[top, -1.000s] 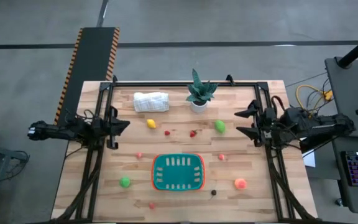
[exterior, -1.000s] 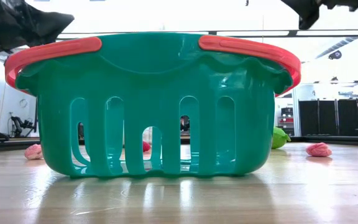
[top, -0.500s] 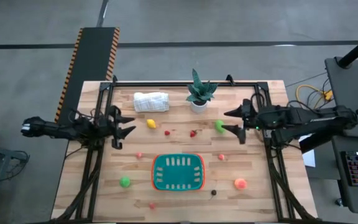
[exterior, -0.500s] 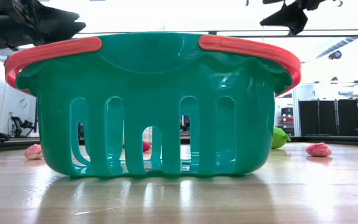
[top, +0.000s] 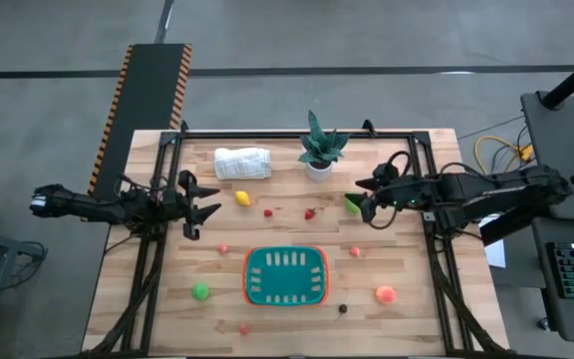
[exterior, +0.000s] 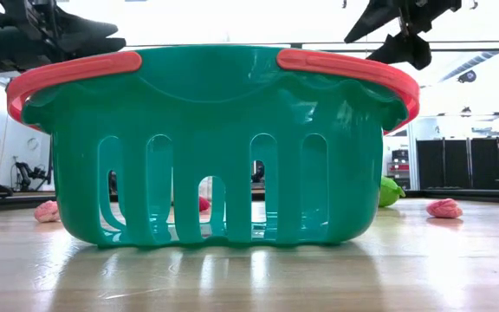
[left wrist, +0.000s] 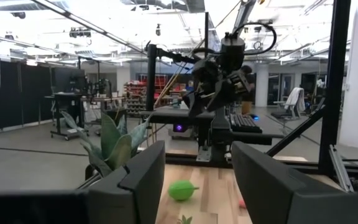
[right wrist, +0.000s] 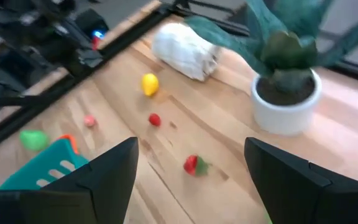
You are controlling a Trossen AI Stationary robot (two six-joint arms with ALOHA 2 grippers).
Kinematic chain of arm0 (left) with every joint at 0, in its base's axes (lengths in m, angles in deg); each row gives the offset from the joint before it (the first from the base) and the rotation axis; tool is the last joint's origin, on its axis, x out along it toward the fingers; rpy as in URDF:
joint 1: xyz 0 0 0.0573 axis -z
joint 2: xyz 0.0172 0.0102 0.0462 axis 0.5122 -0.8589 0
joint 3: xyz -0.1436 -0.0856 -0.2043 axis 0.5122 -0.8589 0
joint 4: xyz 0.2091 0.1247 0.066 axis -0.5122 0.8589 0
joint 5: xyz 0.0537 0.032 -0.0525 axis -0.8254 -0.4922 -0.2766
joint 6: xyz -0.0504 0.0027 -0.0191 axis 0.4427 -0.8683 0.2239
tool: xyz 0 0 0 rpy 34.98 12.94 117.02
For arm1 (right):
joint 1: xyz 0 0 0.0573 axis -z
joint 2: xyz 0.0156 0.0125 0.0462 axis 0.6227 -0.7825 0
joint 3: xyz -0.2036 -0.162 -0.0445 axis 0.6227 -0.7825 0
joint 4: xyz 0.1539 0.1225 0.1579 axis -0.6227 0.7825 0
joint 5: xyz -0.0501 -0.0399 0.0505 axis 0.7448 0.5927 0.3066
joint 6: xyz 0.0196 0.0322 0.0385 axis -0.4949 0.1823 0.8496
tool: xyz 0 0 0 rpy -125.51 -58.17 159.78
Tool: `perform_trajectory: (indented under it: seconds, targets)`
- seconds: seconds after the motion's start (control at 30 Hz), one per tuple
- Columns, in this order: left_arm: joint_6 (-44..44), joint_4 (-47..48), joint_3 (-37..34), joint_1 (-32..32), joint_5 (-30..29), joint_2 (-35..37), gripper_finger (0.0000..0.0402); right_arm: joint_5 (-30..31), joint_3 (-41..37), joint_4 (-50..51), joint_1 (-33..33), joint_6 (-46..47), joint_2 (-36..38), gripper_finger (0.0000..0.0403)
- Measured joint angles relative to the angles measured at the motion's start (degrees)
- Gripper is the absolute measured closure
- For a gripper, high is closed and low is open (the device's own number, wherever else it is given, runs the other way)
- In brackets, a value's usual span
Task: Pick and placing Produce into tupperware
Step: Put the green guava into the blue bin
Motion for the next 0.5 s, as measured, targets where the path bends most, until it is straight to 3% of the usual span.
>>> perform_trajectory:
  seconds: [0.27,0.5]
  targets:
    - [0.02,0.03,0.0,0.0,0.01,0.51,0.0228,-0.01,15.23,23.08,1.44,2.82,-7.39,0.0136]
    - [-0.23,-2.81,0.0,0.0,0.02,0.73,0.0228,-0.01,28.05,39.86,1.56,-0.23,-16.61,0.0141]
